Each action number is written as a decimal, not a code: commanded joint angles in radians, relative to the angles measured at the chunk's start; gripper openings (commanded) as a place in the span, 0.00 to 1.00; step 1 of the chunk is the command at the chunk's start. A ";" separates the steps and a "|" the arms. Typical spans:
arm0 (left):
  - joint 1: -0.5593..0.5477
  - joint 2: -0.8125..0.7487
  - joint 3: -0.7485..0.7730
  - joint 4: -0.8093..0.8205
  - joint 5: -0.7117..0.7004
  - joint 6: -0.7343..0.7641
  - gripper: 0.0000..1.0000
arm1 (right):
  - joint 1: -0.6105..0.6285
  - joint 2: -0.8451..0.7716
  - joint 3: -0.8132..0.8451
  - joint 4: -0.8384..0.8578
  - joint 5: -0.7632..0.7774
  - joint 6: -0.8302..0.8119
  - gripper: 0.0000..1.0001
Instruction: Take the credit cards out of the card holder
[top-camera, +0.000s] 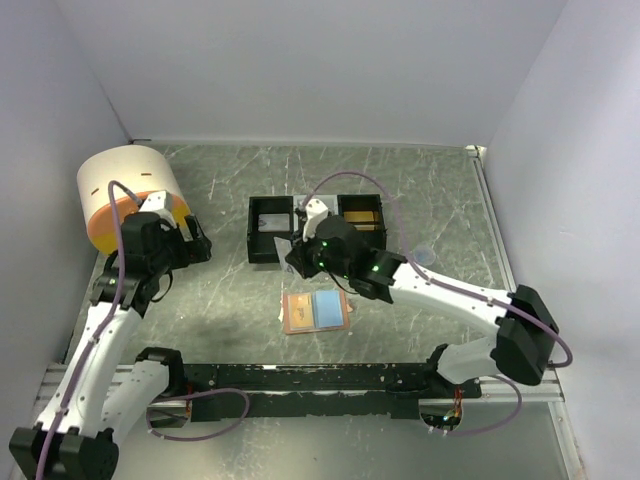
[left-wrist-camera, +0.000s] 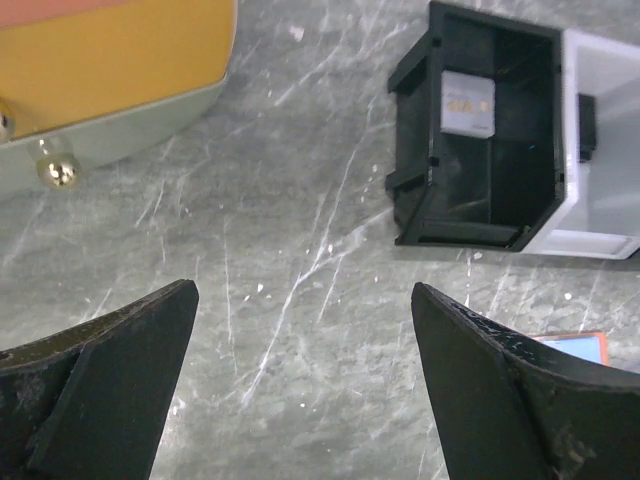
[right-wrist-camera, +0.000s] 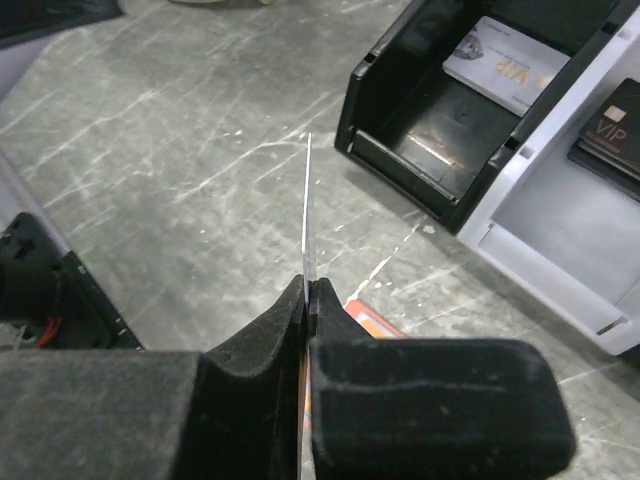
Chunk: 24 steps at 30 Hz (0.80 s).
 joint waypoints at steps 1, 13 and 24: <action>0.009 -0.095 -0.021 0.067 0.016 0.026 1.00 | -0.001 0.097 0.098 -0.074 0.075 -0.069 0.00; 0.009 -0.068 -0.005 0.039 -0.020 0.014 1.00 | -0.001 0.520 0.535 -0.246 0.260 -0.296 0.00; 0.009 -0.088 -0.014 0.044 -0.031 0.014 1.00 | -0.003 0.776 0.780 -0.299 0.386 -0.641 0.00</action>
